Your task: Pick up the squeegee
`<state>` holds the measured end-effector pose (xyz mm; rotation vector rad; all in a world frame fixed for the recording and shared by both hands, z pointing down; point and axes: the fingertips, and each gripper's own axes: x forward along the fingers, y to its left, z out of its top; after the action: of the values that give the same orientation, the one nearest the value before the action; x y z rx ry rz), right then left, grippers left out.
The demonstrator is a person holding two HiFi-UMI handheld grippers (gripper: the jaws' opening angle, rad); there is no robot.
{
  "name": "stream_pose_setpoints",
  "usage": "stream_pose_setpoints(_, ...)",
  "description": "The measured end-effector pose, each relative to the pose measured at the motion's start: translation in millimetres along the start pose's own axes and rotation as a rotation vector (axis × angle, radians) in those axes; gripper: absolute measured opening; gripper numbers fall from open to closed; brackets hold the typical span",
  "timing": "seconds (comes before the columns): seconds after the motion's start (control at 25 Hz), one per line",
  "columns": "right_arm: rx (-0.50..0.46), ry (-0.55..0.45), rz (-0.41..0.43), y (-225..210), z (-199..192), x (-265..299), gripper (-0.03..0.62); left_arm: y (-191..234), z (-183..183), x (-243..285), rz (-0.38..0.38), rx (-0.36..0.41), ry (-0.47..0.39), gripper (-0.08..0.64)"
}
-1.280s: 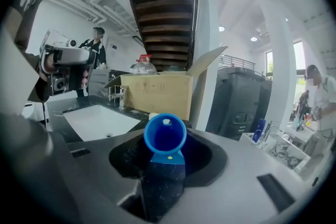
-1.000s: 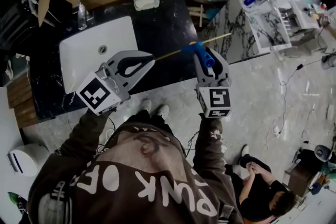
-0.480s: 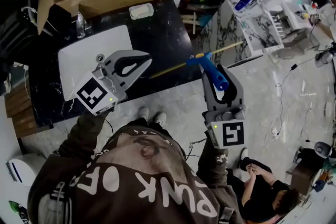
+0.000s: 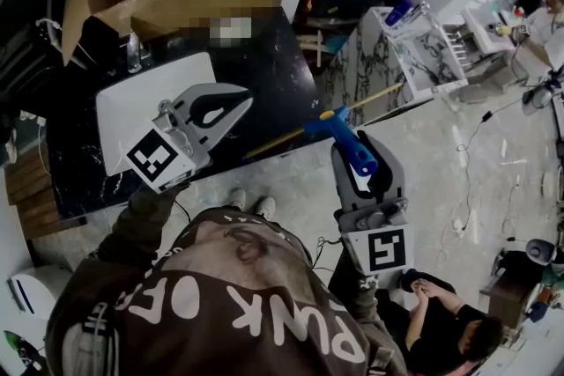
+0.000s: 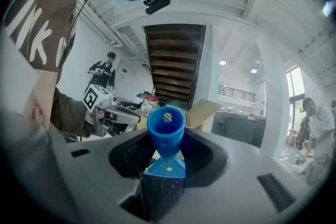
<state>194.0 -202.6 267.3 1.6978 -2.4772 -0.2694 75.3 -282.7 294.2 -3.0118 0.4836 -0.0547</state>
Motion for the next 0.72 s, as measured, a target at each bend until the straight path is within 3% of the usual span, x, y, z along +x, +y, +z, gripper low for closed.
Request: stream_pose_setpoints(0.72,0.006,0.009,0.025,-1.5,-14.9,10.7,0.158,2.6,6.7,1.9,0.010,0.018,-0.009,0.003)
